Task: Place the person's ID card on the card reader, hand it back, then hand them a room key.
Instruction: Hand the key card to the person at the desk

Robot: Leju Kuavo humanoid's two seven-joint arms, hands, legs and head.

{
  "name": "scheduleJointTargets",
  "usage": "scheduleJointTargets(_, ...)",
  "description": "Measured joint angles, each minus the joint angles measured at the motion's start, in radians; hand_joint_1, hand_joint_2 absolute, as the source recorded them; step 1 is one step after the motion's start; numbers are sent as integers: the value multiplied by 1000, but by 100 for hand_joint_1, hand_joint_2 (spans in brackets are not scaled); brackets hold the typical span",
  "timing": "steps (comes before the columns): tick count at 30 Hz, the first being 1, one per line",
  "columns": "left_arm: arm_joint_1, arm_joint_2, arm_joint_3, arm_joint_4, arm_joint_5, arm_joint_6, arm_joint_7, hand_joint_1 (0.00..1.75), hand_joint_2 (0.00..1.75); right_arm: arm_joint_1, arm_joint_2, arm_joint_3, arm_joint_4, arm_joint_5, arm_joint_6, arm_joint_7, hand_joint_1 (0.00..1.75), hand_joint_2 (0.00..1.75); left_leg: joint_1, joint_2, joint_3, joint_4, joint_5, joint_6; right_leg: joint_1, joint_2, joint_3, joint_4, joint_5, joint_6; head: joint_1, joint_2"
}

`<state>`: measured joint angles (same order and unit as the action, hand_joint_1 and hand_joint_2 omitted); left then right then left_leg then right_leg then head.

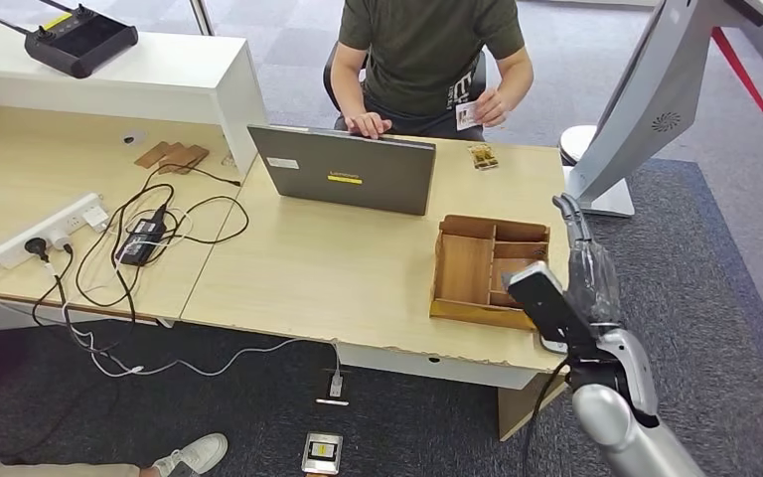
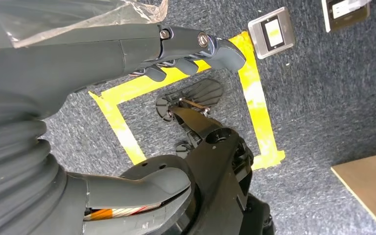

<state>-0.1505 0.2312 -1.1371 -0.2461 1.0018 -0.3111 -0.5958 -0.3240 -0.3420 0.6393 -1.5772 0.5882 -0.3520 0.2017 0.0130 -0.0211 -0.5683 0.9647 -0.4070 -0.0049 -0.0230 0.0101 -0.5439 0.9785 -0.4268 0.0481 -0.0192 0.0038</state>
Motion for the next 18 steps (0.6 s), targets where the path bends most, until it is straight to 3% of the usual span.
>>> scheduleJointTargets(5,15,4,7,0,9,11,-19,0,175,108,-7,-6,-22,187,-71,7,0,175,0,0,0,0,0,0,0,0,0,0,0,0,0,0)
scheduleJointTargets(11,20,6,10,0,17,18,-33,0,175,147,-10,10,2,506,-11,104,0,175,0,0,0,0,0,0,0,0,0,0,0,0,0,0)
scheduleJointTargets(18,27,6,14,0,26,15,-48,0,175,139,14,37,86,574,53,111,0,175,0,0,0,0,0,0,0,0,0,0,0,0,0,0)
